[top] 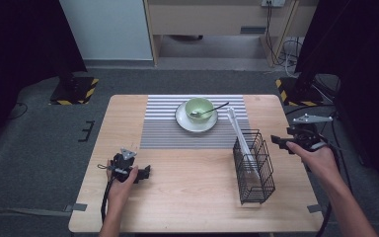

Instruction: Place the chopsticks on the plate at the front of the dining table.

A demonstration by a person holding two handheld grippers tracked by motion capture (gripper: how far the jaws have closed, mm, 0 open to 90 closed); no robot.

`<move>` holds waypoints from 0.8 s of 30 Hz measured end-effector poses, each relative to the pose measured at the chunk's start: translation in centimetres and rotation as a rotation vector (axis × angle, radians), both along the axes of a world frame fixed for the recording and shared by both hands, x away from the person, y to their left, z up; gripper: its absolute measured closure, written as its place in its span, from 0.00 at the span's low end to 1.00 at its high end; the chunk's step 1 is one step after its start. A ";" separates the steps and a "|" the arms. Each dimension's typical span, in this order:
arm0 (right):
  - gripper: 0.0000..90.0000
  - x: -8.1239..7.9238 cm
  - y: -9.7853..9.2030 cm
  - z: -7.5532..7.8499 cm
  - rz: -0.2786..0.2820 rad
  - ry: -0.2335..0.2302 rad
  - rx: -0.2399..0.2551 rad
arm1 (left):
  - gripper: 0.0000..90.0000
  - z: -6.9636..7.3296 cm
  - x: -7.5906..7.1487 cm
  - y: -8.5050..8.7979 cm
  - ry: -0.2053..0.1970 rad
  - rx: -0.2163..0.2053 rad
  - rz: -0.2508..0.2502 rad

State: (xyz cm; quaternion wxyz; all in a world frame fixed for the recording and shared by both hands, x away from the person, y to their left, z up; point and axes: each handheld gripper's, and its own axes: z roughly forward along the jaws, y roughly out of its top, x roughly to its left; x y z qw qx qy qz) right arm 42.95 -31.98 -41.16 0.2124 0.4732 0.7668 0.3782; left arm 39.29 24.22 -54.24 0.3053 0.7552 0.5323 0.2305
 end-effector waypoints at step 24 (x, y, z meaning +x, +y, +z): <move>0.60 1.4 6.7 4.2 0.180 -0.048 0.085 | 0.00 0.0 0.0 0.0 0.001 0.001 -0.001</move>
